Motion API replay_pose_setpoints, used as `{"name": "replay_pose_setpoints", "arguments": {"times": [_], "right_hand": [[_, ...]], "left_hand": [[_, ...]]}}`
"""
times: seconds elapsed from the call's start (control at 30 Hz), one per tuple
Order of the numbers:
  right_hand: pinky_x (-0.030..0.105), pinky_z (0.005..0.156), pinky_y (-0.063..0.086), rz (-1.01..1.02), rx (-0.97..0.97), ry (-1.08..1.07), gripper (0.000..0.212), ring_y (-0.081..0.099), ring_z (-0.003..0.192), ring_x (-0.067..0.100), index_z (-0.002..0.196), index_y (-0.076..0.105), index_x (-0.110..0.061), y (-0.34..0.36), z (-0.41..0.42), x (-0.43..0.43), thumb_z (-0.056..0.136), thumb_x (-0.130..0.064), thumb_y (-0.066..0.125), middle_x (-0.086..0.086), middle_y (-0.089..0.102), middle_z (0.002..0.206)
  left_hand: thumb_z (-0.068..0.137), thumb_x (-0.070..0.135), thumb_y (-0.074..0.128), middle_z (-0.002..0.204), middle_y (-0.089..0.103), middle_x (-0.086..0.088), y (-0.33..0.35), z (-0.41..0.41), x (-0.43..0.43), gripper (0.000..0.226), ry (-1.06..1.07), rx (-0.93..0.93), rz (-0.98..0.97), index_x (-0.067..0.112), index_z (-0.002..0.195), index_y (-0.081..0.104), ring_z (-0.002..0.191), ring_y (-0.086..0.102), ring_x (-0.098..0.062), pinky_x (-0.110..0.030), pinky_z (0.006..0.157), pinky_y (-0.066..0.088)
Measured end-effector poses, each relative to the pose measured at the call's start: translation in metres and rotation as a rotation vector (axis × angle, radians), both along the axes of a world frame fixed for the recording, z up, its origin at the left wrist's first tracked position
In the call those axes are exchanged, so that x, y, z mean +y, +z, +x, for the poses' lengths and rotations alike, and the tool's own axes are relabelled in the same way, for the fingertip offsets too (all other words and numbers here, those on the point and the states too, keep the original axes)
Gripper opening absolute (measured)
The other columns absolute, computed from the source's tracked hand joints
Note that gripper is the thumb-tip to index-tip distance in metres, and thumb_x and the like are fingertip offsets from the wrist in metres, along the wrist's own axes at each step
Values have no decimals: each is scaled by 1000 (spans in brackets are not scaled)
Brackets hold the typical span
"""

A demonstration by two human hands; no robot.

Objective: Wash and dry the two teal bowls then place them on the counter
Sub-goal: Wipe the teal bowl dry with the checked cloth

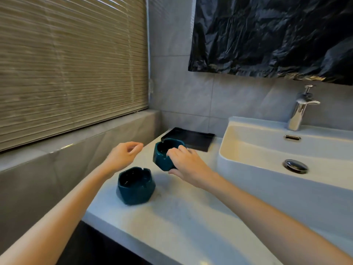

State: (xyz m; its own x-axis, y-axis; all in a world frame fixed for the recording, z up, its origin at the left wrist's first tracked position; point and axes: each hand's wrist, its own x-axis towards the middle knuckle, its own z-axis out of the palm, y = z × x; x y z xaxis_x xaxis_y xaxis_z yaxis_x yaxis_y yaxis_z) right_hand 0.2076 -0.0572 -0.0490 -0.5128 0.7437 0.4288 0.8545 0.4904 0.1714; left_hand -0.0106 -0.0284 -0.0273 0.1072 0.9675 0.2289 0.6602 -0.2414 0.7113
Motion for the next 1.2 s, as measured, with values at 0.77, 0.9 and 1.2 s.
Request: {"name": "replay_pose_setpoints", "arguments": {"times": [0.77, 0.9, 1.2], "right_hand": [[40, 87, 41, -147, 58, -187, 39, 43, 110, 20, 125, 43, -16, -50, -7, 22, 93, -32, 57, 1, 51, 123], [42, 90, 40, -189, 87, -178, 42, 41, 112, 20, 129, 42, -17, -54, -3, 24, 93, -34, 56, 1, 51, 125], [27, 95, 36, -99, 404, 51, 32, 34, 111, 16, 123, 54, -18, -36, -7, 10, 93, -29, 57, -6, 50, 121]], "left_hand": [[93, 22, 55, 98, 71, -15, -54, -46, 12, 17, 69, 148, -339, 15, 97, 69, 85, 69, -26, -37, 75, 59], [95, 21, 50, 97, 69, -15, -51, -40, 15, 20, 96, 171, -385, 9, 99, 66, 85, 68, -27, -35, 72, 59], [99, 23, 43, 97, 65, -15, -46, -23, 8, 25, 97, 22, -373, 11, 103, 64, 86, 64, -30, -37, 60, 58]]}}
